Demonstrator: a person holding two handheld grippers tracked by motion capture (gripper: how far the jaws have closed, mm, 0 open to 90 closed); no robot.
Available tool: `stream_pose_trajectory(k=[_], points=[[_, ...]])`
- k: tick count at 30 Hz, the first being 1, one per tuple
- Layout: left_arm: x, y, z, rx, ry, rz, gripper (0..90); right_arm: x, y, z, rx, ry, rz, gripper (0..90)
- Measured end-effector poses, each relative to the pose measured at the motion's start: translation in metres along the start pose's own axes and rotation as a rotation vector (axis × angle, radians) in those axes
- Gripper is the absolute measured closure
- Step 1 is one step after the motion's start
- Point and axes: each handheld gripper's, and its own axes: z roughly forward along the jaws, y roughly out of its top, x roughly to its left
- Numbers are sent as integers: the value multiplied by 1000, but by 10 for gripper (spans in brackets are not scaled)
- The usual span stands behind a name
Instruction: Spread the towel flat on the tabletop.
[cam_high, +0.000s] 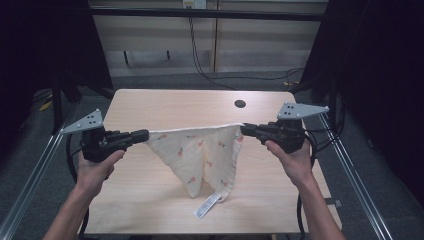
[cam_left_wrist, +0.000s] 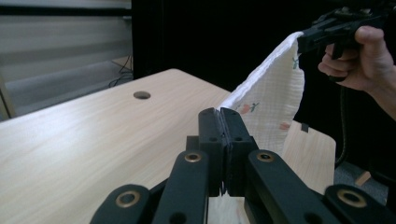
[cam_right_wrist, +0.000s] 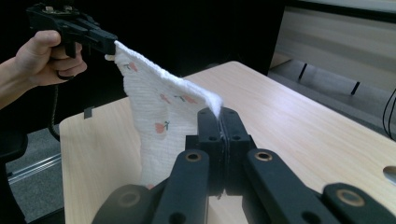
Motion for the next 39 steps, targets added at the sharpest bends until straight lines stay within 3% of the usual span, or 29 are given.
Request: stream_pose_trajectory(k=[5,7,9,13,16,23,30,34,39], points=[[2,9,-2,6,10,24,889,-2,8,-3,24,-4,-7,888],[5,8,-2,9,9,13,890,-2,9,-3,37,-7,0,887],[5,5,1,45,30,30,890,-1,8,-2,45,-2,2,888],[3,5,-3,45,21,25,890,3,9,-1,72,-6,-8,888],[-5,13,-10,47,46,81,890,10,15,-7,77,13,-34,887],[-21,26,-27,15,40,124,890,27,25,-21,42,36,-76,887],[-37,39,-44,1,27,157,890,43,37,-36,16,60,-111,887],[-49,44,-56,-14,15,167,890,58,43,-47,-2,55,-159,887],[-54,43,-57,-10,18,169,890,62,39,-48,1,58,-156,887]])
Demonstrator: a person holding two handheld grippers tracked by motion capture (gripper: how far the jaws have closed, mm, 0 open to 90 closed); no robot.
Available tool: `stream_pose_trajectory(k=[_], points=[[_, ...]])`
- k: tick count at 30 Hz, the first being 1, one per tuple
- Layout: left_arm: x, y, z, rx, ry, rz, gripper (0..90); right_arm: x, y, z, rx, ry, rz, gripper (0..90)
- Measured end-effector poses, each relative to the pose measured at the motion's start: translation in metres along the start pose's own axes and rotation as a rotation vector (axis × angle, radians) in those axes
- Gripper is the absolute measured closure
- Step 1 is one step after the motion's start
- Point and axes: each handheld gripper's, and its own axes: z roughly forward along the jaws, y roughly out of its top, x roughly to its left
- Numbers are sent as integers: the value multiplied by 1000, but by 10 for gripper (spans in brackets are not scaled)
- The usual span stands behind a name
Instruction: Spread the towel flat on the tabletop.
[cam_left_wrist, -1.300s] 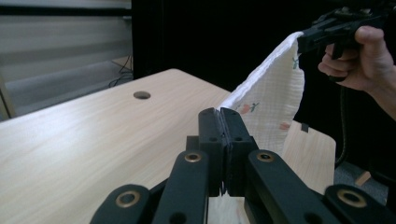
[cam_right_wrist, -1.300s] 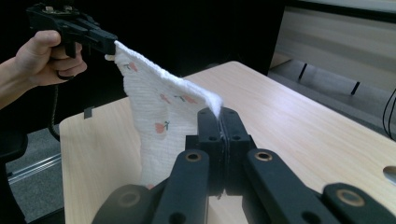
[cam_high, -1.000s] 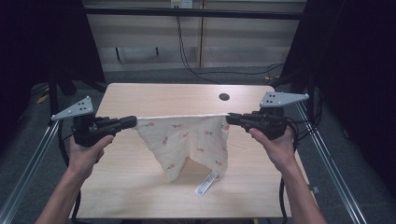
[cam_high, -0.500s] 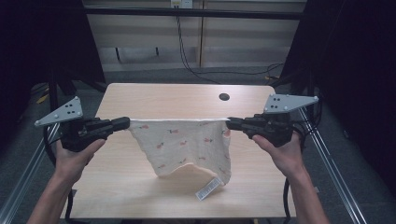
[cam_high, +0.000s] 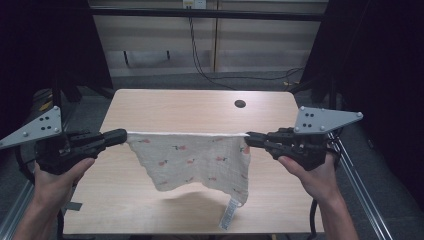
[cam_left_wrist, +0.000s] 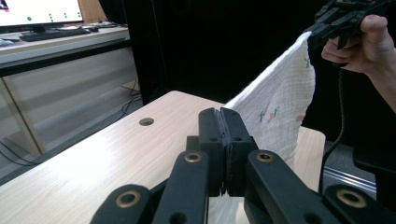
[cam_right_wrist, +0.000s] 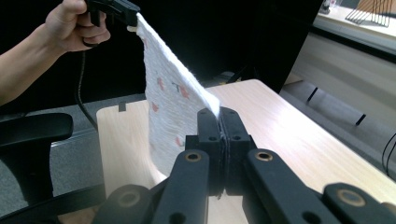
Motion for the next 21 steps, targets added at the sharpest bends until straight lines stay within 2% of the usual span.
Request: stream_pose_trajectory(k=[5,7,11,13,14,17,19,21], points=[[10,-20,22,43,-8,-47,890,-9,-22,7,26,-10,52,888],[16,-26,35,76,4,-59,890,-17,-35,14,63,-8,74,888],[24,-34,53,90,-1,-89,889,-33,-54,22,83,-26,128,888],[29,-40,64,110,15,-85,889,-43,-61,26,88,-37,152,887],[33,-42,69,116,10,-83,889,-47,-65,28,95,-49,158,888],[45,-53,84,133,7,-137,888,-60,-75,36,119,-70,166,888],[49,-60,91,142,14,-170,888,-69,-83,44,134,-82,187,888],[47,-65,95,142,7,-156,888,-77,-89,51,141,-92,199,887]])
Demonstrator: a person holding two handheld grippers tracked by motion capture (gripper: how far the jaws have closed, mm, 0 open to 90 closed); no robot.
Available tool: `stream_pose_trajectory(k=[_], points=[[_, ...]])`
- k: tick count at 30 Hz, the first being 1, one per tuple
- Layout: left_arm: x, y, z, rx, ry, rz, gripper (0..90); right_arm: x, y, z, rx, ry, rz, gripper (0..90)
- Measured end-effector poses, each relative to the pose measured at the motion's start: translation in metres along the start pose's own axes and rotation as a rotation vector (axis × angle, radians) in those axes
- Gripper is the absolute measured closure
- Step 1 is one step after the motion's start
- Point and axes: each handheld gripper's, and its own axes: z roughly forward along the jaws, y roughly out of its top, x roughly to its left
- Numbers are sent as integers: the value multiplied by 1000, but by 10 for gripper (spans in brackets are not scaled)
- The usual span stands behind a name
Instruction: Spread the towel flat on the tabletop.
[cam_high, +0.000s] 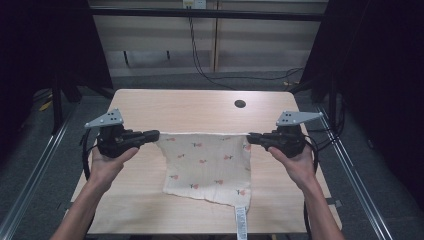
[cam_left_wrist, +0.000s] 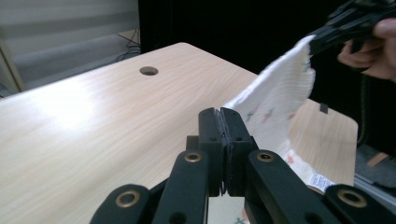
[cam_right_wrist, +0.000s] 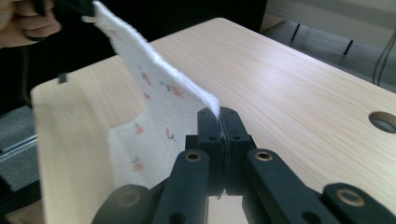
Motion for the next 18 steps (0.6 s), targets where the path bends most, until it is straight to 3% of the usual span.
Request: stream_pose_trajectory(k=[4,10,16,18], points=[[12,-7,6,19,18,-24,887,-16,-5,12,-3,-15,35,887],[33,-16,28,24,19,-108,884,-30,-10,35,32,-31,51,886],[50,-20,50,44,26,-136,881,-48,-21,53,73,-75,85,883],[57,-22,58,71,29,-147,879,-58,-26,57,86,-76,109,884]])
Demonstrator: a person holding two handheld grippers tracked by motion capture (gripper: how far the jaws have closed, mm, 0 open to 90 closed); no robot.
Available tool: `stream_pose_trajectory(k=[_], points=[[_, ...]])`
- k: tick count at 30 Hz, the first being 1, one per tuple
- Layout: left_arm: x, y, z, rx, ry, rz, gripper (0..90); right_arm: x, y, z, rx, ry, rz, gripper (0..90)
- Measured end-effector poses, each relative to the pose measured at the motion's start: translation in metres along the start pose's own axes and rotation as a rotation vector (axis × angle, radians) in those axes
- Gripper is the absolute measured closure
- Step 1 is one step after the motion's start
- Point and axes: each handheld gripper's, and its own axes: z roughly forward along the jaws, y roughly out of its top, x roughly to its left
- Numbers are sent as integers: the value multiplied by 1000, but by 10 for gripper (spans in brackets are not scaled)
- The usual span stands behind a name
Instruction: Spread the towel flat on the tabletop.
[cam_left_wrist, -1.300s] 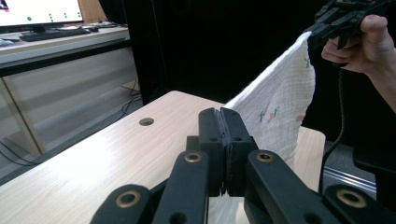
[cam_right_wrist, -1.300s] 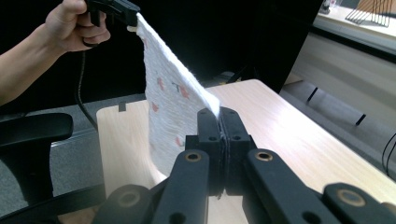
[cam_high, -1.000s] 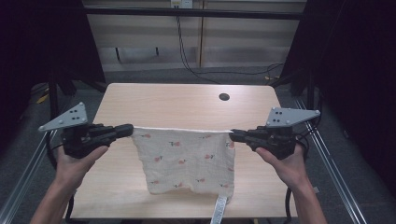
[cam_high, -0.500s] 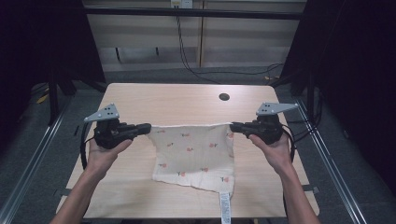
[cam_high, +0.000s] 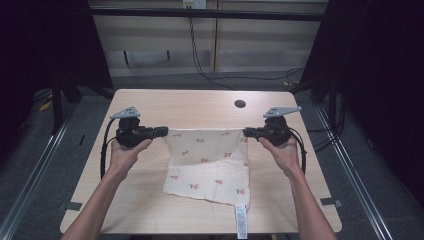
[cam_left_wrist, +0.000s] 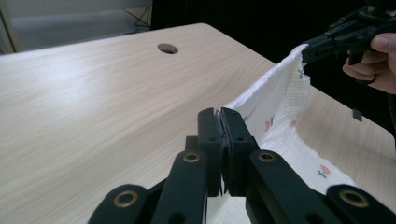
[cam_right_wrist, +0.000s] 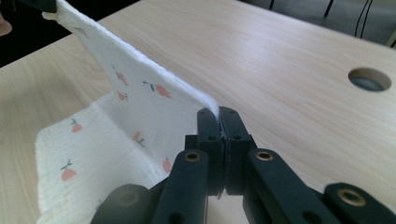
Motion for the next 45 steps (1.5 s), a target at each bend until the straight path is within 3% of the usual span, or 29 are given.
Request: stream_pose_trajectory(k=[6,8,10,11,14,18,25,31,33,35,38,41,42,43,44,45], points=[[13,-6,25,35,29,-19,868,-15,-4,21,60,-36,18,882],[17,-9,28,24,83,-32,743,-21,-5,28,68,-67,25,857],[21,-13,27,25,78,-58,707,-28,-7,32,80,-100,62,803],[21,-16,26,31,94,-50,680,-30,-8,32,93,-135,61,792],[23,-23,20,32,101,-58,628,-35,-13,27,79,-159,80,781],[25,-30,13,33,99,-75,612,-33,-19,19,75,-147,78,772],[14,-37,8,80,73,-26,625,-13,-28,7,78,-87,45,737],[-4,-53,5,164,14,35,680,4,-43,-2,89,-45,36,727],[-15,-63,4,208,-15,65,681,21,-57,-7,118,-16,17,713],[-23,-73,3,217,-59,48,661,31,-68,-10,118,13,19,702],[-34,-88,4,271,-80,93,654,49,-84,-11,148,49,3,681],[-43,-101,6,294,-90,127,681,65,-101,-10,196,80,-5,660],[-46,-105,7,303,-111,128,705,70,-106,-9,208,91,-6,647],[-49,-107,8,313,-112,133,710,74,-110,-9,220,95,-15,635],[-52,-110,10,328,-97,165,702,77,-113,-8,225,101,-21,616],[-52,-111,12,330,-109,160,689,81,-117,-6,234,105,-21,602]])
